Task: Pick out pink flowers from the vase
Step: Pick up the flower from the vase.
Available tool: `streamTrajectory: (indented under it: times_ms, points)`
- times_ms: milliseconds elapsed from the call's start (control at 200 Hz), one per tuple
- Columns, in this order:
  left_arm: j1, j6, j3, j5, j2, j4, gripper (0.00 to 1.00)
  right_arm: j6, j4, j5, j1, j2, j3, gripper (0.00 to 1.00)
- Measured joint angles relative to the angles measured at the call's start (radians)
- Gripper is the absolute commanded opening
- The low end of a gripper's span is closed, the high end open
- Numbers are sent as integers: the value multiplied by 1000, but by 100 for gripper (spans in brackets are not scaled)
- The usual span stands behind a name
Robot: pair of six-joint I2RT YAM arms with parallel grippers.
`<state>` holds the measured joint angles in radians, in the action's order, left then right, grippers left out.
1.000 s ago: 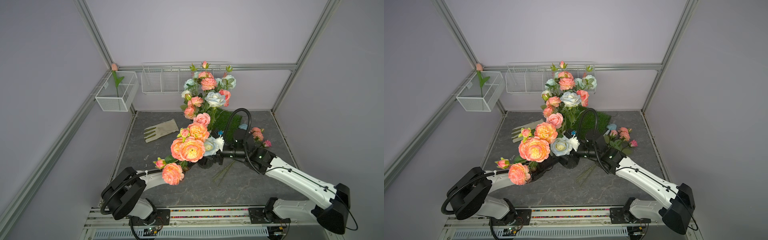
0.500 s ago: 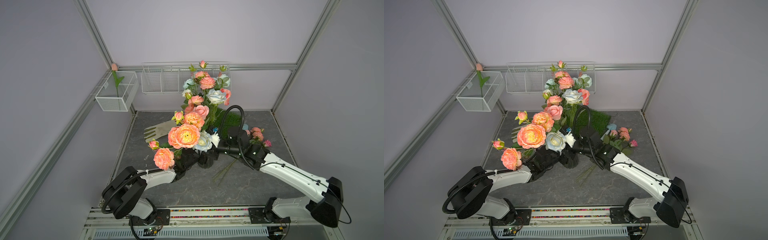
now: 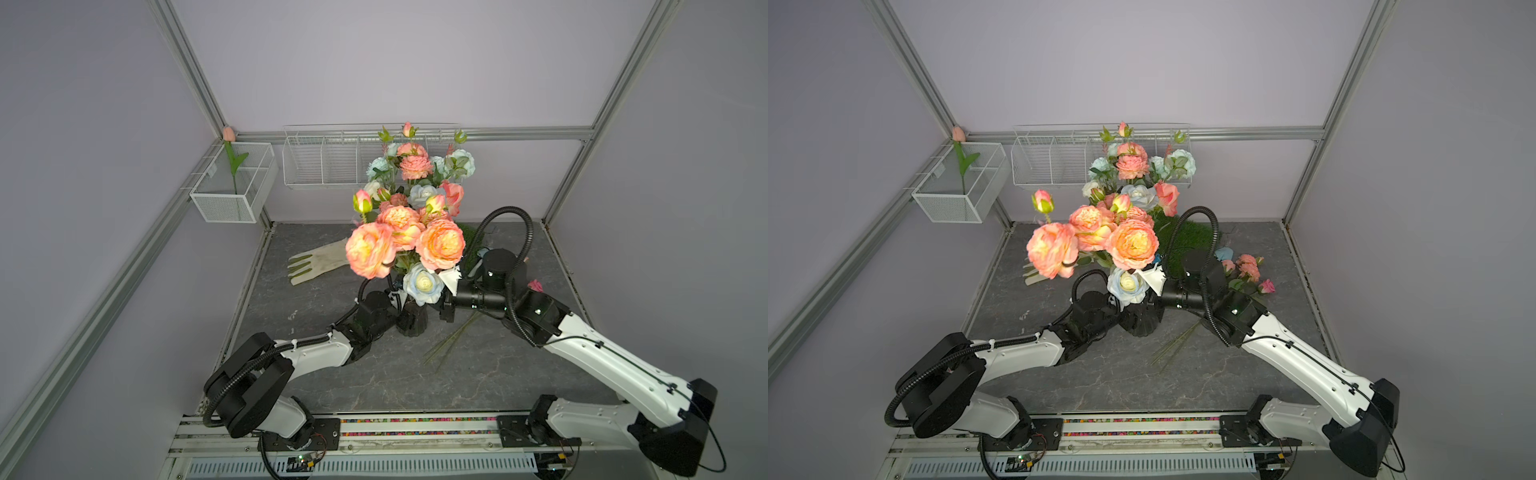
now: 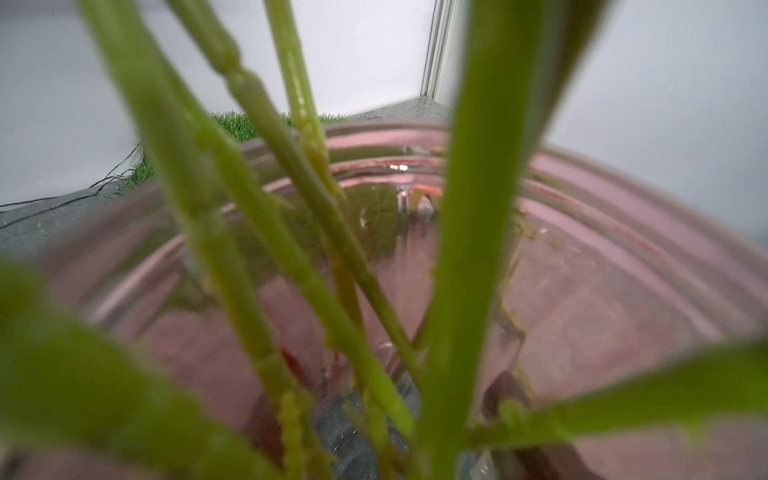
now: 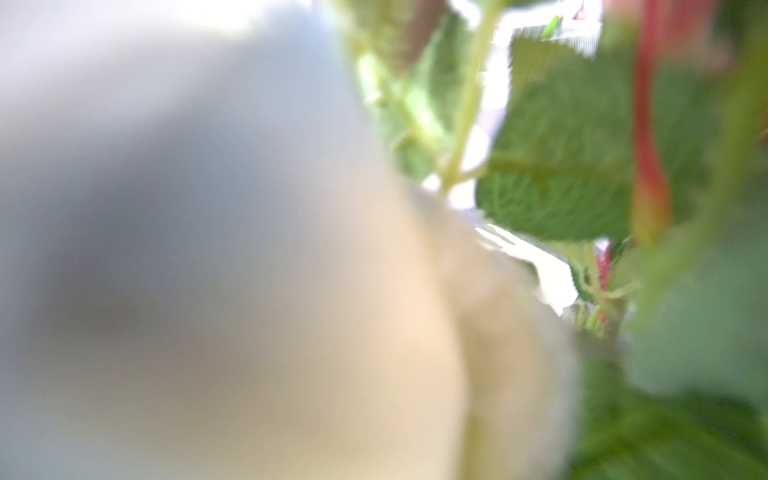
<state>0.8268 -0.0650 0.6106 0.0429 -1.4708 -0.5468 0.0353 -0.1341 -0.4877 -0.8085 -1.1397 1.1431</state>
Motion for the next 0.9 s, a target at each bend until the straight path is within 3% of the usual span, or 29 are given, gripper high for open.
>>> streamTrajectory:
  times_ms: [355,545,745,900]
  points:
    - [0,3,0,0,0,3,0,-62,10,-174,98,60,2,6]
    - [0,6,1,-1,1,6,0,-113,61,-258,162,-21,27,6]
    - [0,6,1,-4,1,6,0,-280,133,-351,293,-105,104,6]
    - [0,6,1,-5,1,6,0,-373,153,-419,324,-200,207,6]
